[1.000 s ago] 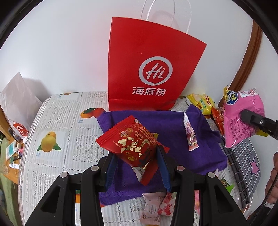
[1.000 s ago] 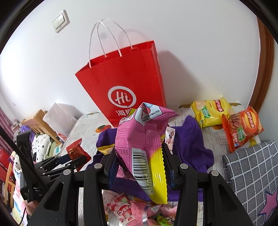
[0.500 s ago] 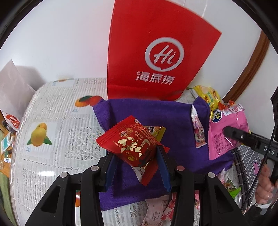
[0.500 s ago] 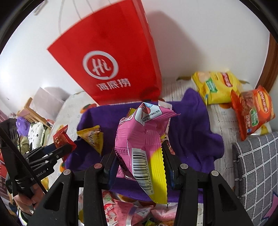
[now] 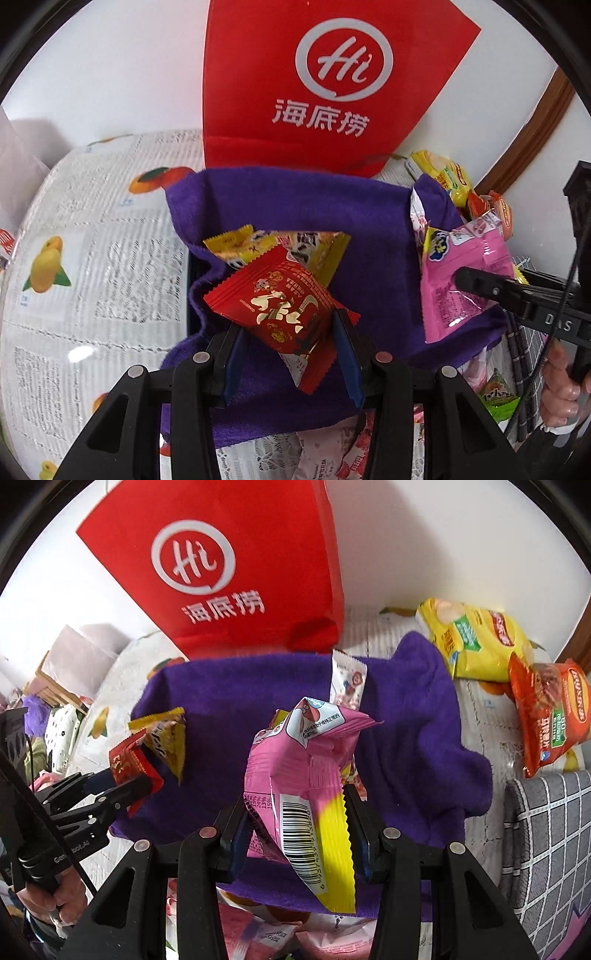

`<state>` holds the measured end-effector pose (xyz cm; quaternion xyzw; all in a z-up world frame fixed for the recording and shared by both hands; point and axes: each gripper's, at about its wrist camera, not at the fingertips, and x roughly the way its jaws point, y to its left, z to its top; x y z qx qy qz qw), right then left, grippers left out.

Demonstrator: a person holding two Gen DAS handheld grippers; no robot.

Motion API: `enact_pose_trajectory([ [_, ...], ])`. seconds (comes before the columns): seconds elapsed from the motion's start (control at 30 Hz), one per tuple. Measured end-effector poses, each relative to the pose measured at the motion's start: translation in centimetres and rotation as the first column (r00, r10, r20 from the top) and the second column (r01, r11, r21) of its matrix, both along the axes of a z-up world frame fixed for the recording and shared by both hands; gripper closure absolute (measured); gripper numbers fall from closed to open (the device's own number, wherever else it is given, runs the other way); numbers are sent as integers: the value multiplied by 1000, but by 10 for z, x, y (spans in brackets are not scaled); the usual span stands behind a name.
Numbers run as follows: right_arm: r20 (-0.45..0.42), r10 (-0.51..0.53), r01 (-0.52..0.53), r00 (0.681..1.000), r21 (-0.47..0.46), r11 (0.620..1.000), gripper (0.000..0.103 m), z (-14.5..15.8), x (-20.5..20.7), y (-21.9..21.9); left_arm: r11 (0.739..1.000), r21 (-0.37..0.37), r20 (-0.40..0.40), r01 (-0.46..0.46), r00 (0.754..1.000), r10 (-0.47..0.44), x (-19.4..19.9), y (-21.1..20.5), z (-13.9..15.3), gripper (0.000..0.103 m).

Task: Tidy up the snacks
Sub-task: 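Release the red packet with the left tool while the right tool releases the pink-yellow bag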

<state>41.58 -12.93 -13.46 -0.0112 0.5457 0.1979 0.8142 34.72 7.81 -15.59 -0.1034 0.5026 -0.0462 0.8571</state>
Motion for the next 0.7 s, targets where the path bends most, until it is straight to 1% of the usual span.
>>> enact_pose_trajectory([
  [0.2,-34,1,-2,999,-22,1000,56,-8,6,-1,1000,-29,-32,-6,999,5,1,0,-10,60],
  [0.23,-42,7,-8,999,-27,1000,55,-8,6,0,999,-35,-46,-8,999,7,1,0,-11,61],
  [0.27,-46,9,-11,999,-33,999,52,-9,7,-1,999,-46,-60,-11,998,9,1,0,-12,60],
  [0.33,-40,-2,0,999,-45,999,46,-8,7,-3,998,-68,-81,-8,997,2,2,1,-13,52],
  [0.37,-33,-6,4,999,-52,999,45,-7,6,-4,997,-73,-84,-8,996,2,1,1,-12,44],
  [0.4,-27,-7,5,1000,-59,998,46,-5,5,-6,997,-70,-82,-13,997,7,-1,1,-10,42],
  [0.47,-8,-10,9,1000,-61,998,45,1,-1,-14,998,-59,-64,-15,998,12,-7,2,-3,42],
  [0.6,38,-56,58,998,-38,998,45,18,-12,-27,1000,-27,-40,4,999,-5,-22,0,17,40],
  [0.67,76,-61,64,995,-30,998,44,33,-25,-29,1000,-6,-19,8,1000,-8,-32,0,28,40],
  [0.7,98,-62,66,993,-35,997,41,38,-30,-29,1000,-1,-11,8,1000,-8,-36,2,33,40],
])
